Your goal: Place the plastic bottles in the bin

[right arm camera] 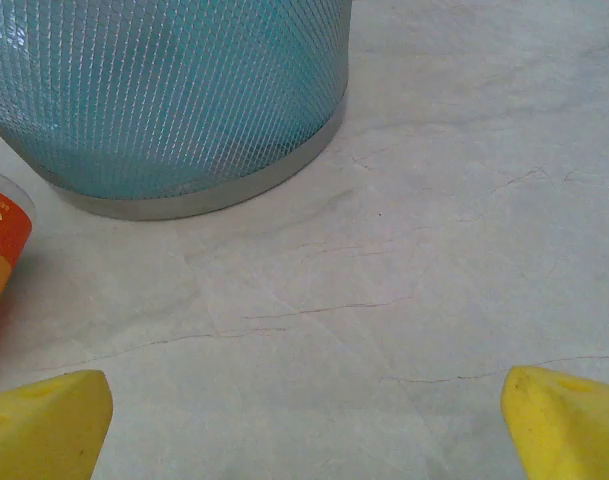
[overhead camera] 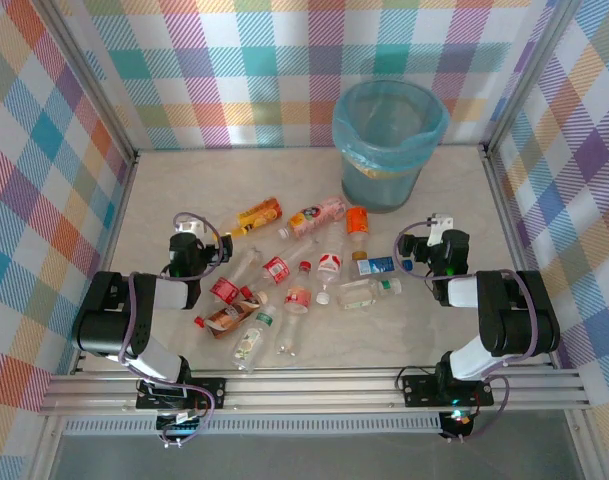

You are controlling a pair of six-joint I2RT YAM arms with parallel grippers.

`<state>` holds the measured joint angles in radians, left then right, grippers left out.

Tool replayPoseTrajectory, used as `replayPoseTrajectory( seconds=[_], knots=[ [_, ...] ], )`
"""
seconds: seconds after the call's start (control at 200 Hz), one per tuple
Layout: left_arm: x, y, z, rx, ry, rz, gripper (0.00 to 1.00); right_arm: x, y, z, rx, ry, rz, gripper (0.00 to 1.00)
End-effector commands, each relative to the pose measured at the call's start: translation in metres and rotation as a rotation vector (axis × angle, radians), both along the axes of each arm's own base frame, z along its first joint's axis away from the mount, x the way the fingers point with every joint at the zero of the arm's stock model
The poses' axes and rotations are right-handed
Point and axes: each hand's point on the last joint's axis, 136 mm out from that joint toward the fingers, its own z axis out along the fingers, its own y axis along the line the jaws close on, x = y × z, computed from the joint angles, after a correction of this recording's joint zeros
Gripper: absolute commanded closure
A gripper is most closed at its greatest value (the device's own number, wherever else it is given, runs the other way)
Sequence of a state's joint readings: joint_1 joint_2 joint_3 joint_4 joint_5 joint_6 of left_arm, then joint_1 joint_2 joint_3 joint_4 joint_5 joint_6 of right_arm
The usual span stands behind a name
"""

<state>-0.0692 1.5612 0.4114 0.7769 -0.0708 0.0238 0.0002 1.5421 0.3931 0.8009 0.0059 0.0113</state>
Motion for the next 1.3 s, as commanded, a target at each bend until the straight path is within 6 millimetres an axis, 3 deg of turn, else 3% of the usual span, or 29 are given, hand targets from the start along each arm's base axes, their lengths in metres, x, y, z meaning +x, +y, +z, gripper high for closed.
replayPoseTrajectory(
  seconds=[0.0, 1.1, 1.2, 1.295],
  knots=[
    [0.007, 0.001, 0.008, 0.006, -0.025, 0.001, 0.00, 0.008, 0.003, 0.016, 0.014, -0.054, 0.014, 0.00],
    [0.007, 0.002, 0.009, 0.004, -0.028, 0.001, 0.00, 0.008, 0.003, 0.016, 0.015, -0.055, 0.014, 0.00],
    [0.006, 0.001, 0.017, 0.004, -0.038, -0.002, 0.00, 0.007, 0.003, 0.020, 0.014, -0.059, 0.012, 0.00],
    [0.001, 0.003, 0.034, 0.004, -0.062, 0.006, 0.00, 0.004, 0.001, 0.039, 0.016, -0.057, 0.000, 0.04]
  ],
)
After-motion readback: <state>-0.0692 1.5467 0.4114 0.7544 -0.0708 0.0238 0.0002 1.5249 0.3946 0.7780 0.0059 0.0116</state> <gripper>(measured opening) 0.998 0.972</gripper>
